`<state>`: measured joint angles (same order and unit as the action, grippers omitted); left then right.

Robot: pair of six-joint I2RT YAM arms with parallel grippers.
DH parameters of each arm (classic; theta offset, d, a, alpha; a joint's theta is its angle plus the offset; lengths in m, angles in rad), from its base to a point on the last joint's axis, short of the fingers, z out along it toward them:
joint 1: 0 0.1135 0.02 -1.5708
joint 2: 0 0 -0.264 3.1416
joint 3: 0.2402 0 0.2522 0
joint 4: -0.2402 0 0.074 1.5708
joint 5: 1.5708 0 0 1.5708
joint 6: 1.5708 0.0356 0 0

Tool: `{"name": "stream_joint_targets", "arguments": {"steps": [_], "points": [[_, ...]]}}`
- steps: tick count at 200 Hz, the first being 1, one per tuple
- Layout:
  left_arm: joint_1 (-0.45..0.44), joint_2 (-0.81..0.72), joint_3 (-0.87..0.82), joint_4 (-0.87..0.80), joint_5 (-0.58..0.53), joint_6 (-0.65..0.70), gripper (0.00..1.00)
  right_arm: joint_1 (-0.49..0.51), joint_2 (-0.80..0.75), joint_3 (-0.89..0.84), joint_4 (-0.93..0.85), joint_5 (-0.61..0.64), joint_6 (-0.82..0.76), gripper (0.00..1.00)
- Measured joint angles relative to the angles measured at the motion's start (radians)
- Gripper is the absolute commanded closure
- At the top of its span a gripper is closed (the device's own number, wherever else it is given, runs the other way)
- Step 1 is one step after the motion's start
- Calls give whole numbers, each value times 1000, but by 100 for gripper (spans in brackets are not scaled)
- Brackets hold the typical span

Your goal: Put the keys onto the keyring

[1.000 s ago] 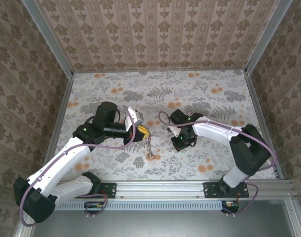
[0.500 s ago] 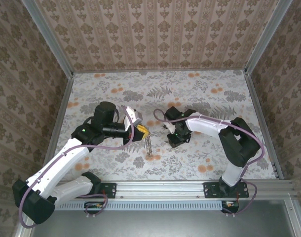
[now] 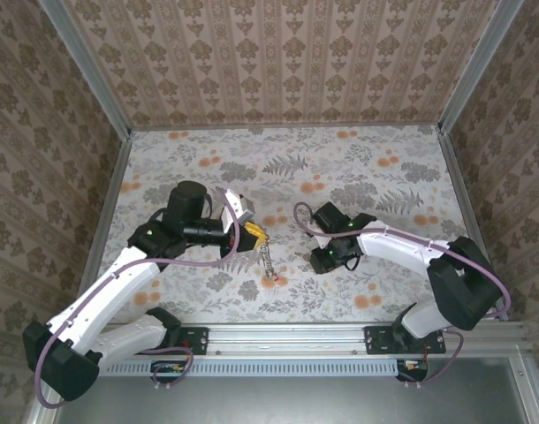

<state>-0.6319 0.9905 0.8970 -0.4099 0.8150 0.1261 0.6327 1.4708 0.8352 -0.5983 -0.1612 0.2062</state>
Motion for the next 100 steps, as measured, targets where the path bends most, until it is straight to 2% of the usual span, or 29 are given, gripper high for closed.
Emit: {"name": "stream_joint_targets", "arguments": {"steps": [100], "points": [[23, 5, 0, 15, 21, -5, 100, 16, 52, -5, 150, -11, 34, 69]]}}
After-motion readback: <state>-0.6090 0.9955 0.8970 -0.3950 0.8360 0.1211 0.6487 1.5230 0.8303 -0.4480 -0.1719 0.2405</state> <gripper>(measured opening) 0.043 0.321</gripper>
